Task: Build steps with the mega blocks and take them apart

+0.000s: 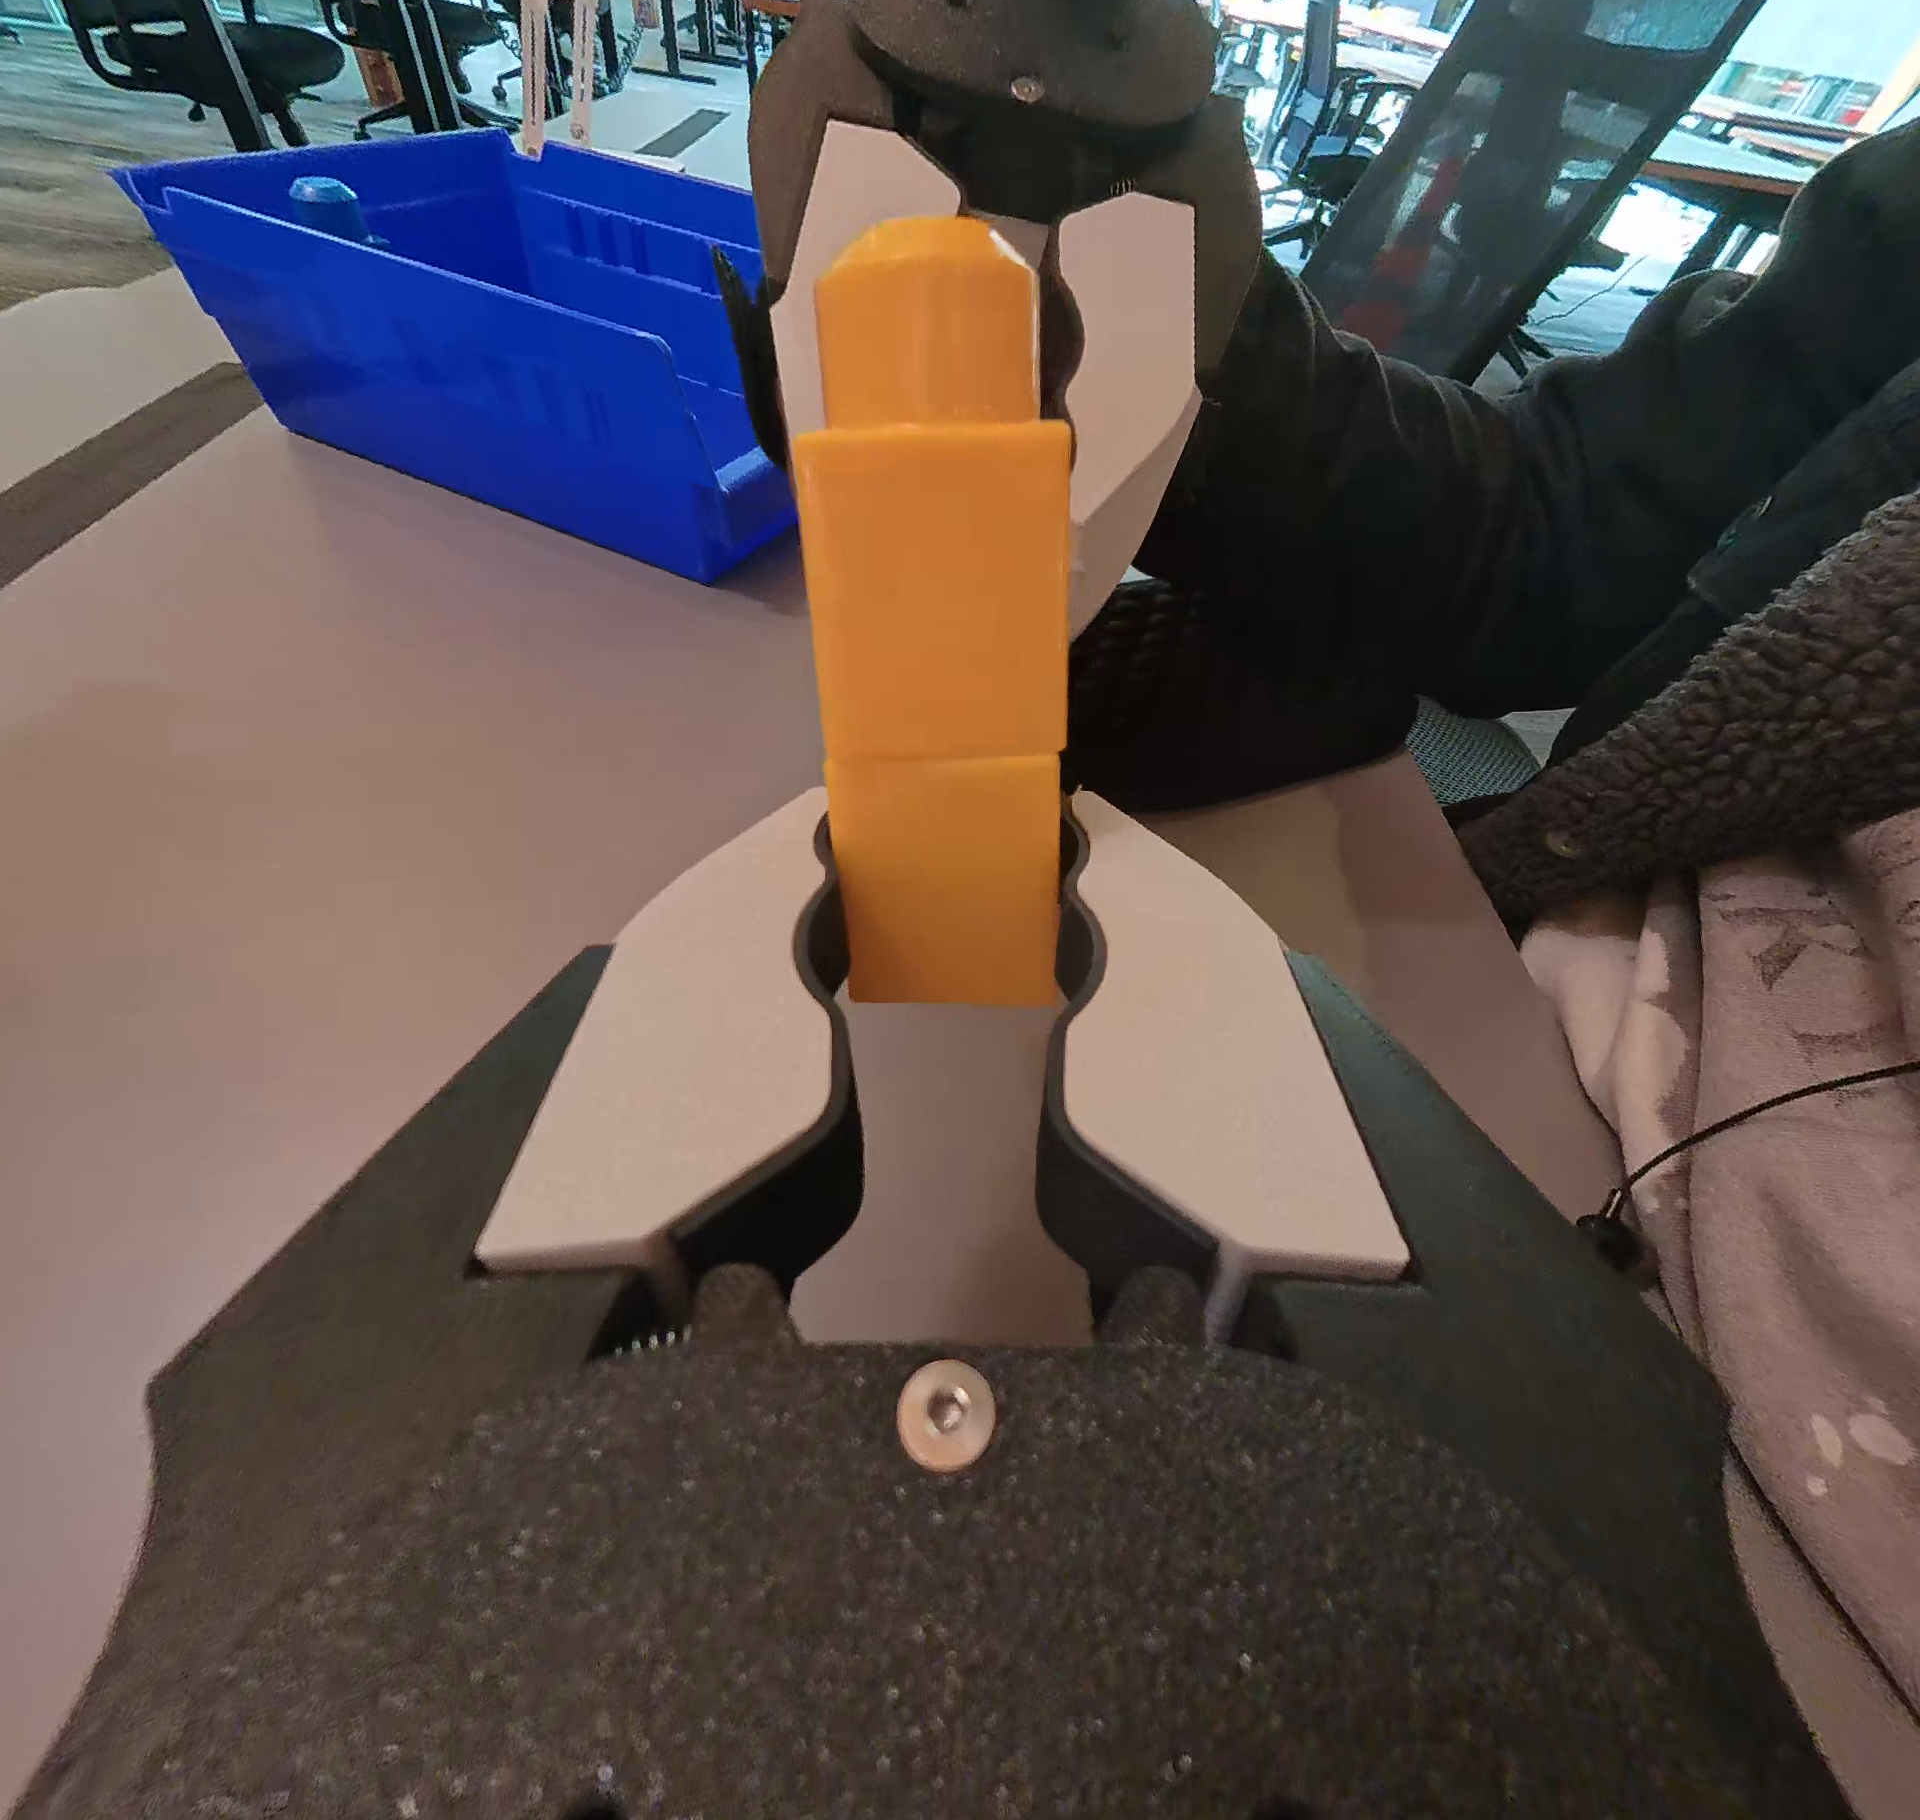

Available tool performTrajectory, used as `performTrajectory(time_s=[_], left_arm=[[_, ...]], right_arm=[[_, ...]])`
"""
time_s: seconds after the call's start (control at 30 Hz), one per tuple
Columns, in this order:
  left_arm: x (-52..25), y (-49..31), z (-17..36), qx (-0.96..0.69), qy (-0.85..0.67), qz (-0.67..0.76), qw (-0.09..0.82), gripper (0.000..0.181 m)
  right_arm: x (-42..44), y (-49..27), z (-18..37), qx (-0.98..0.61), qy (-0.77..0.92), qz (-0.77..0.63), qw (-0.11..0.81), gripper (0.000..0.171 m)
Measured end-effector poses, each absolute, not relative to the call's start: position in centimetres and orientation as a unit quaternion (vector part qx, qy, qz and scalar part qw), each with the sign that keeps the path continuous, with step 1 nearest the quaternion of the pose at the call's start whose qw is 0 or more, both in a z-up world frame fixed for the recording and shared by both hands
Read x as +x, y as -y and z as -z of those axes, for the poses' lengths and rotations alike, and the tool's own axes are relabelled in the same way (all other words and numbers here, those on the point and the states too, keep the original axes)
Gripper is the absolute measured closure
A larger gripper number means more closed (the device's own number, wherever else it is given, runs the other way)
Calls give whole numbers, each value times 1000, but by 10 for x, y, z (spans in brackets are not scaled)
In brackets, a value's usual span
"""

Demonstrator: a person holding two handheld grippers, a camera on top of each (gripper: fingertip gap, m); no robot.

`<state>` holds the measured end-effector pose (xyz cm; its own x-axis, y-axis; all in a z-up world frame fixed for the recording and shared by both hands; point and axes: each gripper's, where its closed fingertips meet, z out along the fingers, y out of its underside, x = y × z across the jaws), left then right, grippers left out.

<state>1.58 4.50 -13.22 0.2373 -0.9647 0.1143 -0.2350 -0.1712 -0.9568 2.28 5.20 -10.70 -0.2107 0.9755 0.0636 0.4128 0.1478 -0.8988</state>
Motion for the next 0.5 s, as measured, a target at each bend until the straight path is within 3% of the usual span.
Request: performTrajectory(time_s=[0.23, 0.5], left_arm=[[9, -55, 136, -663, -453, 387, 454, 138], [-6, -75, 125, -672, -407, 364, 501, 147]], right_arm=[[35, -65, 95, -529, 661, -379, 375, 144], [115, -159, 7, -569, 617, -246, 485, 144]])
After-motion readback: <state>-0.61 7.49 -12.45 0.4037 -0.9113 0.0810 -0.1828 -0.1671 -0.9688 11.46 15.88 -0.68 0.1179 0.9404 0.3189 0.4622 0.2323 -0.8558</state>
